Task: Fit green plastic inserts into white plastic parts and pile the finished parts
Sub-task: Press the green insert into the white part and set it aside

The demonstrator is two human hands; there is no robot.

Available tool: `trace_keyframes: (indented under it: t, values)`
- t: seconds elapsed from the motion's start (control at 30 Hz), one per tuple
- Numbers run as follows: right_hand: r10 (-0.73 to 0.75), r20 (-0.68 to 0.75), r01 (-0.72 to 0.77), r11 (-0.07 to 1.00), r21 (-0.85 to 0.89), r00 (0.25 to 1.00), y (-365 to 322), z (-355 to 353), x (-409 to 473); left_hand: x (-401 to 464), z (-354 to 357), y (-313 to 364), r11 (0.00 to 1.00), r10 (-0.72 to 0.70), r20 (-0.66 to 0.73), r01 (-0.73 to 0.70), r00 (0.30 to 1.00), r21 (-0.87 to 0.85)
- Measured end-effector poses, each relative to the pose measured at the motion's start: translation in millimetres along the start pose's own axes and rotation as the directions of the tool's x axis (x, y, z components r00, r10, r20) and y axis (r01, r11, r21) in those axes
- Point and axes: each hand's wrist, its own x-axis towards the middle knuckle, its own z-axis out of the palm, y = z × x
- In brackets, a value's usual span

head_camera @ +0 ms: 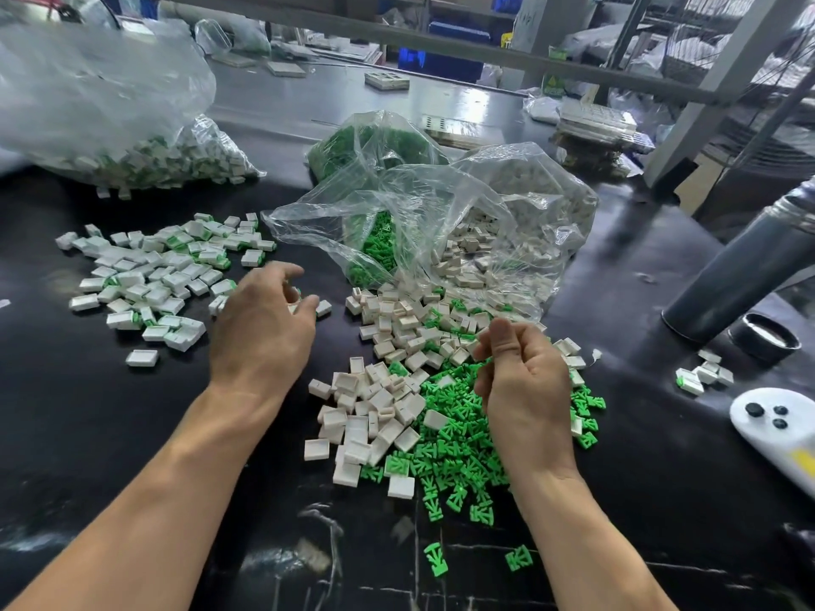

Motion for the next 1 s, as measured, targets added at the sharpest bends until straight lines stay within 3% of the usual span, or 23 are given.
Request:
trace_keyframes:
  t: [0.17, 0.3, 0.47, 0.73, 1.0]
  values:
    - [-0.055, 0.017, 0.056, 0.996, -0.073, 0.998, -2.1, -4.0, -1.1, -14.3, 2.2, 14.4, 0.999, 0.042, 0.270, -0.043, 0.962, -0.003]
    - [-0.080, 0.050, 0.087, 0.983, -0.164, 0.996, -3.1, -6.2, -2.3, -16.6, 2.7, 17.9, 0.994, -0.003, 0.372, -0.037, 0.928, 0.100]
    - [-0.071, 0.145, 0.124, 0.908, -0.401, 0.987, -3.8, -11.3, 1.4, -13.5, 4.5, 13.8, 0.993, -0.056, 0.439, 0.003, 0.897, 0.121]
    - [0.005, 0.375, 0.254, 0.727, -0.637, 0.927, -7.1, -22.9, 5.4, -13.4, 7.1, 9.1, 0.998, -0.037, 0.487, 0.006, 0.873, 0.065]
    - [0.032, 0.495, 0.372, 0.619, -0.692, 0.868, -9.2, -20.2, 2.2, -10.3, 2.5, 9.3, 0.999, -0.031, 0.531, 0.014, 0.847, 0.035]
